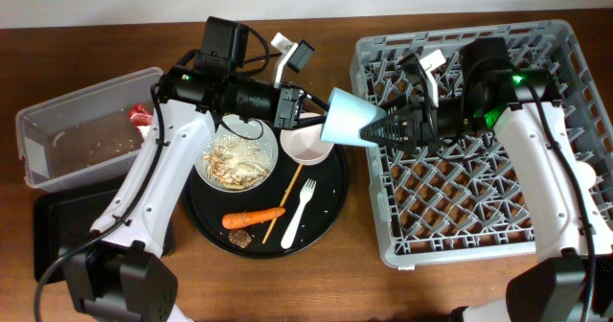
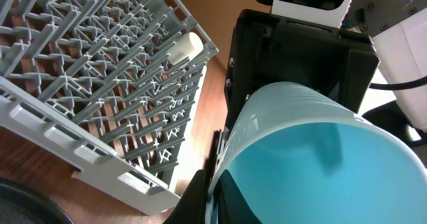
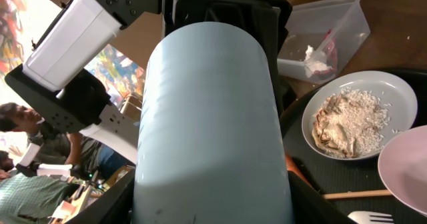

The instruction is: Sort waste into correct bins and load items into the dishwasher rack

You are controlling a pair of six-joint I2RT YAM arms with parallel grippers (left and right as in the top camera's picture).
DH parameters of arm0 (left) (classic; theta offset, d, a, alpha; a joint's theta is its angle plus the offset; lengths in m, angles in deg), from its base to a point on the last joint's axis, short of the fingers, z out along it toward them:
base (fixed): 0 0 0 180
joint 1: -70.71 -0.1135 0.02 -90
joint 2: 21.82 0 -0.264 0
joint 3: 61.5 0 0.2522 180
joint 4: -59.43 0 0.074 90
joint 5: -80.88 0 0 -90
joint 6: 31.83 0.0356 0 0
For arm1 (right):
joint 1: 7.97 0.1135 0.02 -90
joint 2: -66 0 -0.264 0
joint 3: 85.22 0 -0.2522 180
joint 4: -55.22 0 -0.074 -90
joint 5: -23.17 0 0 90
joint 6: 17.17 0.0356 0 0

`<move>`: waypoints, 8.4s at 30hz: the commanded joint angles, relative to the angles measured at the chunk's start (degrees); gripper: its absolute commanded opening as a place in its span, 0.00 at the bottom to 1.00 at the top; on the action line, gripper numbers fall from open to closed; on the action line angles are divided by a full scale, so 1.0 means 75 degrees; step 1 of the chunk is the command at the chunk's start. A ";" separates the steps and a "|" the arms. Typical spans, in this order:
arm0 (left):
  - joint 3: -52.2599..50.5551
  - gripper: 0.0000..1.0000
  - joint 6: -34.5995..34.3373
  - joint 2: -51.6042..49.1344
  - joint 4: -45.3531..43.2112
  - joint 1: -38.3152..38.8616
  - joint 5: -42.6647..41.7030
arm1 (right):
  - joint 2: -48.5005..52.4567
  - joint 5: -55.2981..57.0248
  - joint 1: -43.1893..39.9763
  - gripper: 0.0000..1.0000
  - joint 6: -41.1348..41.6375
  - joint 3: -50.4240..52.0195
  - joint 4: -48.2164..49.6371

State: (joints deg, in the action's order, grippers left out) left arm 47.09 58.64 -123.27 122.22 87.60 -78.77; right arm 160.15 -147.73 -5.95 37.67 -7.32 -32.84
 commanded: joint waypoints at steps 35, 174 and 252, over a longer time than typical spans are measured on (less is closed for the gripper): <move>0.0079 0.13 -0.0921 0.0204 0.3401 -0.1303 0.9856 | 0.0772 1.1042 -0.3503 0.04 0.5782 -0.2716 -0.0481; 0.0076 0.79 -0.0973 0.0201 0.4016 -0.2238 0.9049 | 0.5117 2.0878 0.0239 0.04 0.8207 -0.3972 0.0481; -0.3136 0.20 -0.3742 0.0530 0.1003 -0.6513 1.0066 | 0.1358 1.0477 0.0361 0.99 0.5488 -0.3407 -0.2777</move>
State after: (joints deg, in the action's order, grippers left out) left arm 26.87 30.88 -119.84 133.41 42.99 -3.62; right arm 170.21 -69.70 -3.02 78.85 -32.76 -53.87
